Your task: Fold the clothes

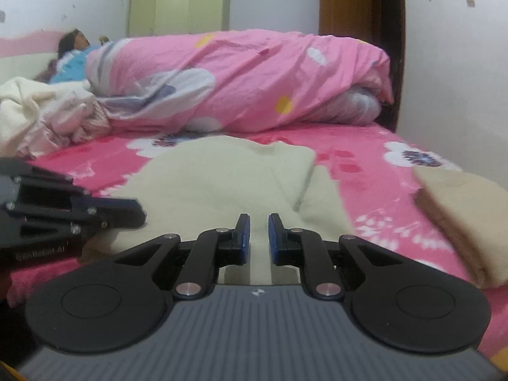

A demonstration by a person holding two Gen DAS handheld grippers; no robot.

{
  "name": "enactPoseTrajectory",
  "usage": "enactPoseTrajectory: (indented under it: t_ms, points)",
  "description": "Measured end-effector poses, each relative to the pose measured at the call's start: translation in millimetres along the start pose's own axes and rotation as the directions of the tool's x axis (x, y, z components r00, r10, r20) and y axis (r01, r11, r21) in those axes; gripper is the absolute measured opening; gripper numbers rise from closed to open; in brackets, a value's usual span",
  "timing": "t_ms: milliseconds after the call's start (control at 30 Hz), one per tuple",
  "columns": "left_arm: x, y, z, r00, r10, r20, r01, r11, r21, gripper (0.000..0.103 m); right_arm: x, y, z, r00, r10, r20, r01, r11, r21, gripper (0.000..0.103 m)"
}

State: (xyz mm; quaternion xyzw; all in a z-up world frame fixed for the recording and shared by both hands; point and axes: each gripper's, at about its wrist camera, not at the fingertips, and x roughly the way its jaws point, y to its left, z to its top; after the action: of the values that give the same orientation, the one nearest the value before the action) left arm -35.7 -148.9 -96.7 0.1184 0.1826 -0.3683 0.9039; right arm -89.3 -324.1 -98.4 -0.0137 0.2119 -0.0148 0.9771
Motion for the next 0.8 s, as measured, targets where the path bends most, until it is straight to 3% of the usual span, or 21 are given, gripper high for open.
enactPoseTrajectory:
  t_ms: [167, 300, 467, 567, 633, 700, 800]
  points:
    - [5.2, 7.7, -4.3, 0.999, -0.033, -0.011, 0.032, 0.998, -0.047, 0.003, 8.6, -15.5, -18.1, 0.999, 0.025, -0.030, -0.023, 0.999, 0.046, 0.010]
    - [5.2, 11.1, -5.1, 0.999, -0.044, -0.015, 0.043, 0.996, -0.073, 0.003, 7.9, -11.6, 5.2, 0.998, 0.013, -0.054, -0.013, 1.000, -0.003, 0.010]
    - [3.6, 15.0, -8.0, 0.998, -0.063, -0.003, 0.062, 0.992, -0.110, 0.003, 12.2, -5.0, 42.9, 0.998, 0.056, 0.037, -0.054, 0.998, -0.039, 0.010]
    - [3.8, 20.7, -10.1, 0.996, -0.087, 0.005, 0.087, 0.986, -0.142, 0.004, 48.4, -1.7, 22.1, 0.995, 0.052, -0.086, -0.058, 0.995, -0.078, 0.008]
    - [3.7, 24.3, -11.3, 0.995, -0.103, 0.011, 0.103, 0.982, -0.161, 0.004, 54.3, -7.3, 6.0, 0.995, 0.068, -0.078, -0.073, 0.996, -0.054, 0.008]
    - [3.2, 27.7, -12.6, 0.993, -0.114, 0.019, 0.115, 0.978, -0.173, 0.004, 54.0, -6.8, 25.7, 0.988, 0.064, -0.140, -0.071, 0.997, -0.043, 0.008]
    - [3.0, 34.5, -15.8, 0.989, -0.142, 0.036, 0.147, 0.967, -0.207, 0.004, 54.0, 13.4, 57.6, 0.989, 0.068, -0.133, -0.086, 0.987, -0.138, 0.009]
